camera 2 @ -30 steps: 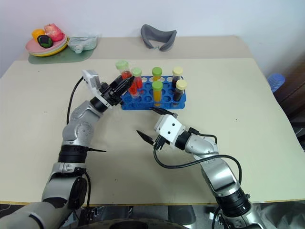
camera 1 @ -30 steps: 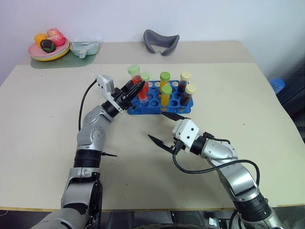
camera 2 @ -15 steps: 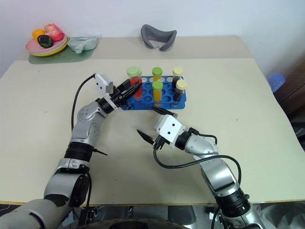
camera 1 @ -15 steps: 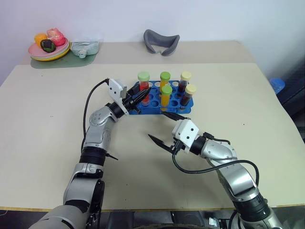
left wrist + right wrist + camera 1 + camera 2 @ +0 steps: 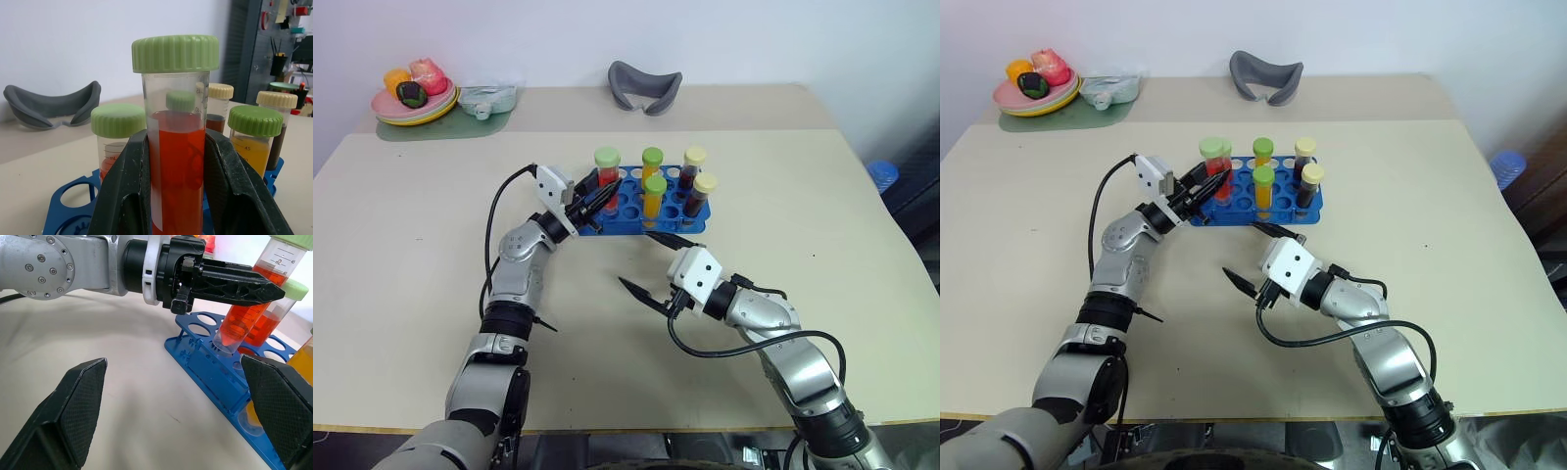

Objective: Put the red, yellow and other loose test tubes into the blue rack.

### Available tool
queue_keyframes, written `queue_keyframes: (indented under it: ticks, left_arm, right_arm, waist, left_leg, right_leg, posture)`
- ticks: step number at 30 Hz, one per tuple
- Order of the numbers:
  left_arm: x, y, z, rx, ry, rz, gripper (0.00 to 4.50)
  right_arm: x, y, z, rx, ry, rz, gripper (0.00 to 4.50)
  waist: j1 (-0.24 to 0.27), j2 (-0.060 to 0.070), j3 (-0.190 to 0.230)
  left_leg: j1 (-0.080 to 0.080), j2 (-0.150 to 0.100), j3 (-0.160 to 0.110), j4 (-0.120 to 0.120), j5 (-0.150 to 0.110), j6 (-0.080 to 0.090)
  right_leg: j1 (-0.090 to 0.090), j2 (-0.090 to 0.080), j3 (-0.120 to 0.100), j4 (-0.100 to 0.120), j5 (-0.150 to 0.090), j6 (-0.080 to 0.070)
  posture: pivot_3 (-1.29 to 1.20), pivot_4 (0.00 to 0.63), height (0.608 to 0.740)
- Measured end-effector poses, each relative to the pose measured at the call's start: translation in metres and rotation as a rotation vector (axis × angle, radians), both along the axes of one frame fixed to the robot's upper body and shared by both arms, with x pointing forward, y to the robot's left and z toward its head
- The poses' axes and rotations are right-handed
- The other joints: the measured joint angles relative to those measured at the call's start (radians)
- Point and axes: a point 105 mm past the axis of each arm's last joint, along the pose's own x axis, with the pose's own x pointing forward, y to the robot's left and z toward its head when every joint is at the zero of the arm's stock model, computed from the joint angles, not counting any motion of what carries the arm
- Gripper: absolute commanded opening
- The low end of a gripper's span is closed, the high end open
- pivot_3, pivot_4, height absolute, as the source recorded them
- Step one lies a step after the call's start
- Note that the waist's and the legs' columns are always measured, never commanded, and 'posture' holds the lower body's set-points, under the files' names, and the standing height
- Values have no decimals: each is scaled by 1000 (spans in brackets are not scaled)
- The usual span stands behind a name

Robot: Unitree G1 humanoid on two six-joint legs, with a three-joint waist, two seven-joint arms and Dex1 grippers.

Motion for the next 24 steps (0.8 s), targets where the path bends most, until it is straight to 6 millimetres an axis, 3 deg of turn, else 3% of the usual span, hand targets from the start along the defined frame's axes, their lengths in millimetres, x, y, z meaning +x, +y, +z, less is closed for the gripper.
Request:
queue_keyframes:
  ticks: [24]
  left_arm:
    - [-2,2,-4,-75,107,-45,1096]
  right_arm:
    - [1,1,1,0,-18,-9,4500]
  waist:
    - [0,0,0]
  left_leg:
    - [8,0,0,-2,-1,2]
  right_leg:
    - [8,0,0,-3,0,0]
  posture:
    - [0,150,740]
